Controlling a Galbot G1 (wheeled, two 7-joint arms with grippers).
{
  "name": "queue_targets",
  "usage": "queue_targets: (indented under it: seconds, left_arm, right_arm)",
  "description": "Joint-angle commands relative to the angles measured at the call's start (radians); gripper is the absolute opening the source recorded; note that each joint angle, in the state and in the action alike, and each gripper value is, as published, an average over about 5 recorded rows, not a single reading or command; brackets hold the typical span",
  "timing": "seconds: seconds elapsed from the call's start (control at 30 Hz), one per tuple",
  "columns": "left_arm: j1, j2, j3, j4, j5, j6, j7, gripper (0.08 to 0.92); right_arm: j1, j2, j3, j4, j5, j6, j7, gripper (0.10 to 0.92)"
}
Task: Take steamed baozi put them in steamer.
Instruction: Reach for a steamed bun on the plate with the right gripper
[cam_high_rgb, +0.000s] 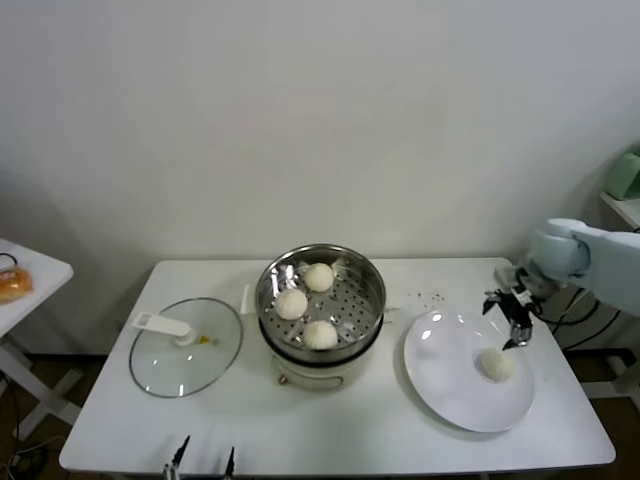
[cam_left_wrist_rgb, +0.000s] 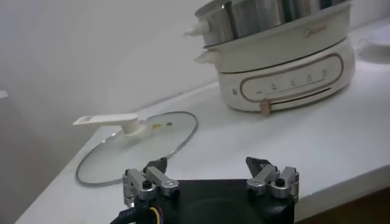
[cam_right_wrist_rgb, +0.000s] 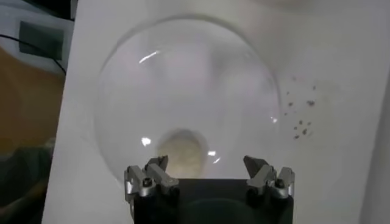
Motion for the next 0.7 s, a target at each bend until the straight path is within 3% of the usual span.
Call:
queue_targets:
  seconds: [0.03, 0.7]
  left_arm:
    - [0.001, -0.005, 0.001, 0.006, 0.003, -0.001, -0.001, 0.823]
    - [-0.002, -0.007, 0.001, 0.016, 0.011, -0.003, -0.003, 0.823]
  right_arm:
    - [-0.237, -0.078, 0.161, -0.034, -0.107, -0.036, 0.012, 0.823]
    - [-0.432, 0.002, 0.387, -0.173, -0.186, 0.043, 0.024, 0.823]
